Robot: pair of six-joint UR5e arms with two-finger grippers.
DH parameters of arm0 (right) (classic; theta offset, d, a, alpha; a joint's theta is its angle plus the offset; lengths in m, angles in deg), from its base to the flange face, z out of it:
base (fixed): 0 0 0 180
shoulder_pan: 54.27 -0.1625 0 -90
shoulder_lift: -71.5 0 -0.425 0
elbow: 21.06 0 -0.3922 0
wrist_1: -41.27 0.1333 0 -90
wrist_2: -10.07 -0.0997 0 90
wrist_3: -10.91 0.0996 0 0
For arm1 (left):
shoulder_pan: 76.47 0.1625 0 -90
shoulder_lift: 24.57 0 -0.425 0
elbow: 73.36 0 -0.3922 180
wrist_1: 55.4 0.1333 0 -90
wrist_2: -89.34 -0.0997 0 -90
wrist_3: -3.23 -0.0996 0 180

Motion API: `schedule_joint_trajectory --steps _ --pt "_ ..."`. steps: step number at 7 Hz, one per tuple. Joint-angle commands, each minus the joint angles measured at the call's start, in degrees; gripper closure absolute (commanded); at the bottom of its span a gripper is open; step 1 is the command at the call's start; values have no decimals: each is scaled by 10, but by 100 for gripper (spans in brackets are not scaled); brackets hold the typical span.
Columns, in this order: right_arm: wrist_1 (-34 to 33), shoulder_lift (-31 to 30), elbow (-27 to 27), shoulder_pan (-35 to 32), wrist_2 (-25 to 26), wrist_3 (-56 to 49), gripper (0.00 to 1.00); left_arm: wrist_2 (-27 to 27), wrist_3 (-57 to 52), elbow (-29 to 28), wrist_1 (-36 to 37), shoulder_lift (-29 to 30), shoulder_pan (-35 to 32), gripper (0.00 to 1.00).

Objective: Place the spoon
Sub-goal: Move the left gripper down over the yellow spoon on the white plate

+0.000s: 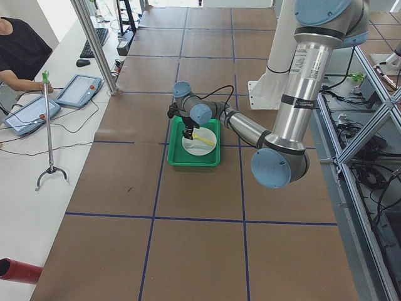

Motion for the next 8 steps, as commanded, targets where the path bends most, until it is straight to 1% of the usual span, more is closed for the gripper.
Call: schedule_joint_trajectory --steps 1,2,3,6,8 --pt "0 0 -1 0 0 0 0 -41 0 0 -1 1 26 23" --pt "0 0 -1 0 0 0 0 -62 1 -3 0 3 46 24" --pt "0 0 0 0 0 0 0 -83 1 -6 0 10 50 24" --pt "0 0 -1 0 0 0 0 -84 1 -18 0 16 52 26" --pt "0 0 -1 0 0 0 0 -80 1 -26 -1 16 52 30"
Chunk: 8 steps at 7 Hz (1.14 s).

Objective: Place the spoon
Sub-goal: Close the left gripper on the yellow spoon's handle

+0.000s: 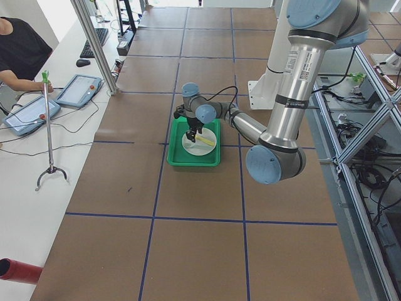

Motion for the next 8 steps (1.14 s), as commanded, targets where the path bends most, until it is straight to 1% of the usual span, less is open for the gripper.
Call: schedule_joint_trajectory --steps 1,3,4,5,6,7,8 --pt "0 0 0 0 0 0 0 2 -1 -5 0 -1 1 34" --pt "0 0 1 0 1 0 0 3 0 -5 1 -2 5 53" --pt "0 0 1 0 0 0 0 3 0 -5 2 -2 7 59" --pt "0 0 0 0 0 0 0 4 0 -5 2 -2 9 59" --pt "0 -1 0 0 1 0 0 4 0 -4 2 -3 12 70" --pt "0 0 1 0 1 0 0 4 0 -1 4 -4 12 95" --pt "0 0 0 0 0 0 0 4 -1 1 4 -6 10 100"
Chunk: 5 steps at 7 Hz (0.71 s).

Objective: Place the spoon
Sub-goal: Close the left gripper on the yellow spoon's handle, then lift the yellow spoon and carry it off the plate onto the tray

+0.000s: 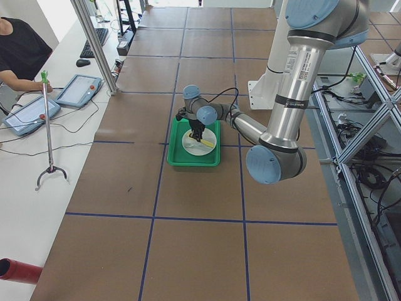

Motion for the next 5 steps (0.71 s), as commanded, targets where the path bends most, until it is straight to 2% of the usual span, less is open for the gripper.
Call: schedule_joint_trajectory --steps 1,2,3,5 --pt "0 0 1 0 -1 0 0 1 1 32 4 -3 -7 100" --pt "0 0 1 0 0 0 0 2 47 77 50 4 -16 100" --pt "0 0 1 0 -1 0 0 5 159 100 104 32 -33 100" --pt "0 0 1 0 -1 0 0 5 291 72 105 77 -32 100"
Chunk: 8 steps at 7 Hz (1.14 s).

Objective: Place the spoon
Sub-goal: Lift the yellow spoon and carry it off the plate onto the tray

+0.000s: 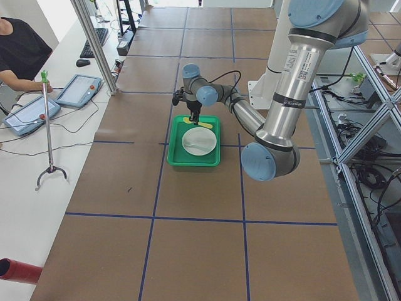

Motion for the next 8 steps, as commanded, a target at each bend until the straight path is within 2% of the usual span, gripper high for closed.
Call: schedule_joint_trajectory --steps 1,2,5,8 --pt "0 0 0 0 1 0 0 0 90 -46 4 46 0 100" --pt "0 0 0 0 0 0 0 0 90 -72 3 61 1 100" --pt "0 -1 0 0 1 0 0 0 119 -142 -79 63 19 100" --pt "0 0 -1 0 0 0 0 1 171 -144 -88 61 51 100"
